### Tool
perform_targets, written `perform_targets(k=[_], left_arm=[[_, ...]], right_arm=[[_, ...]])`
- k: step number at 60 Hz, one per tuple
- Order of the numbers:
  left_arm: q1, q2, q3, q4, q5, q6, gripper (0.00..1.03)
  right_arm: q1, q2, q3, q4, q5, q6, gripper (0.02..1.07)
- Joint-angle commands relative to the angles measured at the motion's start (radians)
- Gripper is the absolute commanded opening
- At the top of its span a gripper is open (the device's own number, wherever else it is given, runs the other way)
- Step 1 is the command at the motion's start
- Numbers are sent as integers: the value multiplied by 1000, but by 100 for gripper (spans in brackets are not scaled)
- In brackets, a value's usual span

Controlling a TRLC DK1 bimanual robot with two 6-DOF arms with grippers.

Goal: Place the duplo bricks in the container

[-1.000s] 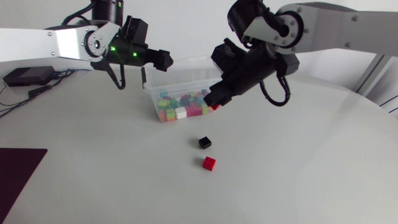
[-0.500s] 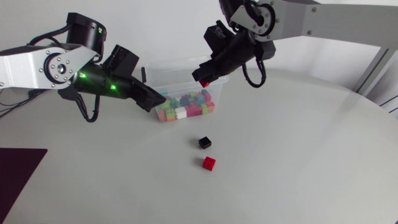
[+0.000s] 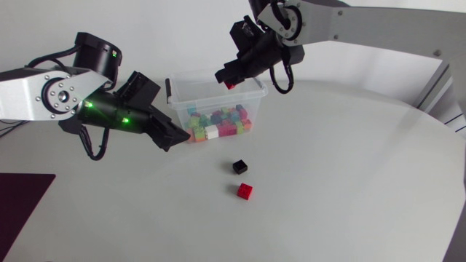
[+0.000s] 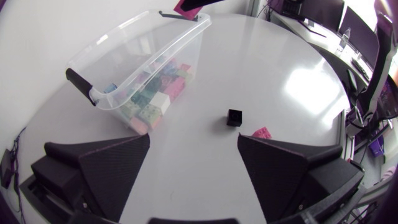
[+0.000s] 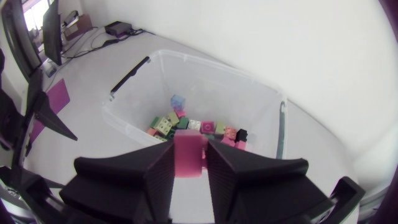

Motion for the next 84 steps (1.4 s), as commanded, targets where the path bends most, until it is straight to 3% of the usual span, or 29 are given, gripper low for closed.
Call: perform_targets(k=[1, 38, 39, 41, 42, 44, 45, 61, 84], left_arm=[[1, -24, -22, -12, 12, 26, 98], [24, -25, -12, -31, 11, 38, 98], [26, -25, -11, -32, 11, 38, 98], [27, -25, -11, -34, 11, 39, 98], [27, -27, -9, -35, 11, 41, 98], [29, -27, -6, -40, 11, 41, 98], [29, -27, -5, -41, 11, 41, 98], [30, -37, -5, -54, 11, 52, 98], [19, -47, -34, -61, 12, 69, 98]], right_arm=[[2, 43, 53, 11, 8, 23, 29], [16, 199, 240, 79, 2, 39, 31], [16, 202, 243, 79, 5, 41, 34], [16, 215, 258, 68, 7, 42, 51], [16, 221, 269, 54, 7, 42, 62], [19, 236, 293, 22, 5, 42, 96], [19, 238, 298, 17, 7, 41, 105], [-12, 138, 306, -173, 5, 49, 103], [8, -132, -289, -81, 87, 38, 103]])
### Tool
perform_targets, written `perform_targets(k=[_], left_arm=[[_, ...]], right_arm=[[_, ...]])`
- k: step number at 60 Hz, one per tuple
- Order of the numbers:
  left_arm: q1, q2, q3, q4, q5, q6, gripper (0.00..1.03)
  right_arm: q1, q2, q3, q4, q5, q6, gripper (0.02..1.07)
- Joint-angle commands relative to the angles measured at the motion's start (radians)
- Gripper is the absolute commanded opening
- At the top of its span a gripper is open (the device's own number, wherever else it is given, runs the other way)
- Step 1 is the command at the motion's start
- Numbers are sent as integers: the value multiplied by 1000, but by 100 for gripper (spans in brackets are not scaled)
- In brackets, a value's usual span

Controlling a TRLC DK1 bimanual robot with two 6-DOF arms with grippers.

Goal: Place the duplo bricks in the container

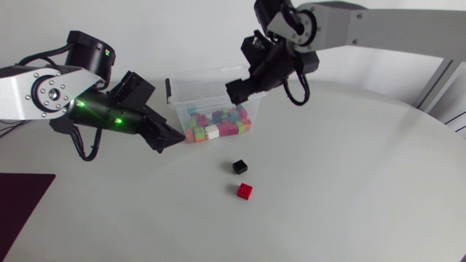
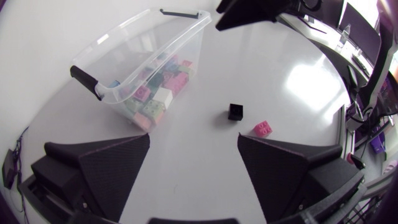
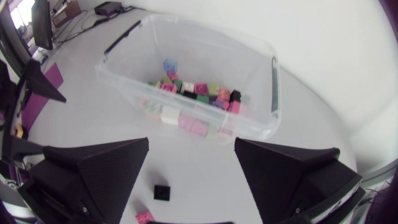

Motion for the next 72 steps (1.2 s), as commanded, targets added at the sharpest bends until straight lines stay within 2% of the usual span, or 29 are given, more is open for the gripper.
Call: perform_targets(k=[1, 10, 20, 30, 35, 46, 54, 61, 68, 72], left_arm=[[-3, -20, -34, -14, 12, 32, 98], [-12, -17, -34, -47, 12, 51, 98], [-24, -18, -49, -72, 12, 54, 98], [-36, -10, -78, -83, 12, 52, 98], [-43, -6, -86, -90, 11, 49, 98], [-58, -1, -109, -92, 8, 48, 98], [-81, 5, -106, -92, -3, 45, 98], [-95, 16, -101, -95, -9, 43, 98], [-107, 20, -101, -99, -12, 45, 98], [-115, 20, -101, -103, -12, 45, 98]], right_arm=[[9, -19, -127, 10, 14, 14, 103], [23, 4, -239, 36, 20, 20, 102], [80, 85, -283, 59, 21, 28, 102], [132, 183, -262, 71, 43, 38, 102], [136, 220, -242, 56, 49, 38, 96], [124, 241, -222, 33, 63, 40, 94], [122, 249, -216, 33, 63, 38, 77], [122, 254, -216, 33, 63, 37, 51], [119, 263, -216, 34, 61, 34, 31], [116, 260, -221, 34, 61, 34, 31]])
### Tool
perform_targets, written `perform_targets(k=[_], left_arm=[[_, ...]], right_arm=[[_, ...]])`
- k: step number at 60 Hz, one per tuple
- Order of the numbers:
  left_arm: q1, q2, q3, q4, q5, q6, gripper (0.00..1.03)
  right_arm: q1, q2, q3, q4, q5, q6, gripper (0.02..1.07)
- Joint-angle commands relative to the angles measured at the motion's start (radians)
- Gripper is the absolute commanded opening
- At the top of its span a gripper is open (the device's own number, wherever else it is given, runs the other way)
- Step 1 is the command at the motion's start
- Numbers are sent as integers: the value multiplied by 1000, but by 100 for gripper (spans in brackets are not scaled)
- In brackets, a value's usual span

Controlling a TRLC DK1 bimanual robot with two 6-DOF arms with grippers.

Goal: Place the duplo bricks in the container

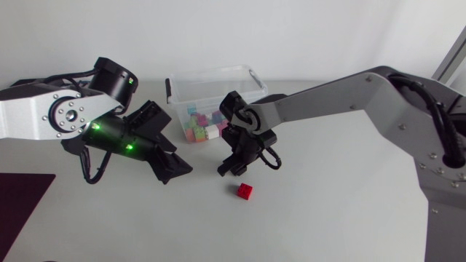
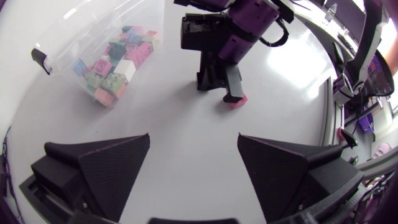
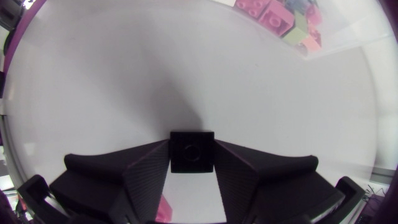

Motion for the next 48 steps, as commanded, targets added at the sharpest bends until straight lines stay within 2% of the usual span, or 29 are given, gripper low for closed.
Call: perform_targets(k=[1, 8, 26, 48], left_arm=[[-15, 20, -23, -14, -4, 21, 98], [-35, 43, -17, -22, -7, 16, 98], [-136, 109, 67, -144, -7, -85, 97], [-353, 316, 284, -264, -118, -348, 98]], right_arm=[[-10, 22, 6, -18, 3, 15, 31], [-23, -26, -27, -18, 5, 15, 31], [-137, -228, -139, -27, 3, 18, 31], [-255, -438, -257, -30, -26, 18, 31]])
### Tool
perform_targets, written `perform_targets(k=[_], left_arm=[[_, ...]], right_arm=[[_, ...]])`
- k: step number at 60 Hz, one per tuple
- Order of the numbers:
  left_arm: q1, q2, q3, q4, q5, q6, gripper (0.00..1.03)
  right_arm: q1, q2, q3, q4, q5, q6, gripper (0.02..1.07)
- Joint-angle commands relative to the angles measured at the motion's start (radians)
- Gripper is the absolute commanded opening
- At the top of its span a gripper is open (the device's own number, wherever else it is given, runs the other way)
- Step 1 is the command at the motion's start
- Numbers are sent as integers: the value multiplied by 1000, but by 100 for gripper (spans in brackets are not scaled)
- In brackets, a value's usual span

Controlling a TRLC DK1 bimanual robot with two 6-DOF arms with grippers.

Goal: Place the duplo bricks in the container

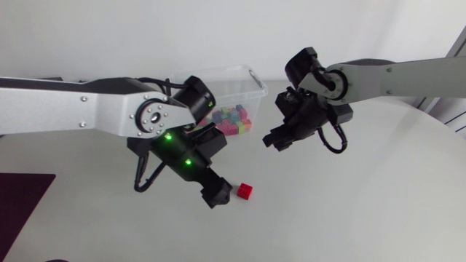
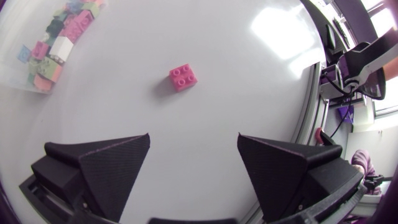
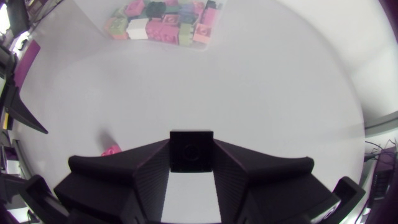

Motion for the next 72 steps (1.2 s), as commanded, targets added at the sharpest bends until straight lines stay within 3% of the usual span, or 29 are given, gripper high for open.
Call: perform_targets(k=[1, 18, 49, 62, 72], left_arm=[[-39, 79, 73, -34, -23, -78, 98], [-94, 280, 254, -93, -164, -239, 98], [-155, 507, 455, -123, -274, -382, 93], [-148, 545, 486, -123, -302, -423, 75], [-155, 575, 496, -125, -305, -438, 53]], right_arm=[[-27, -40, -37, -14, -9, 18, 31], [-122, -143, -65, -31, -47, 1, 31], [-303, -255, -25, -83, -134, -59, 31], [-326, -276, -32, -86, -167, -70, 31], [-336, -280, -31, -86, -168, -71, 31]])
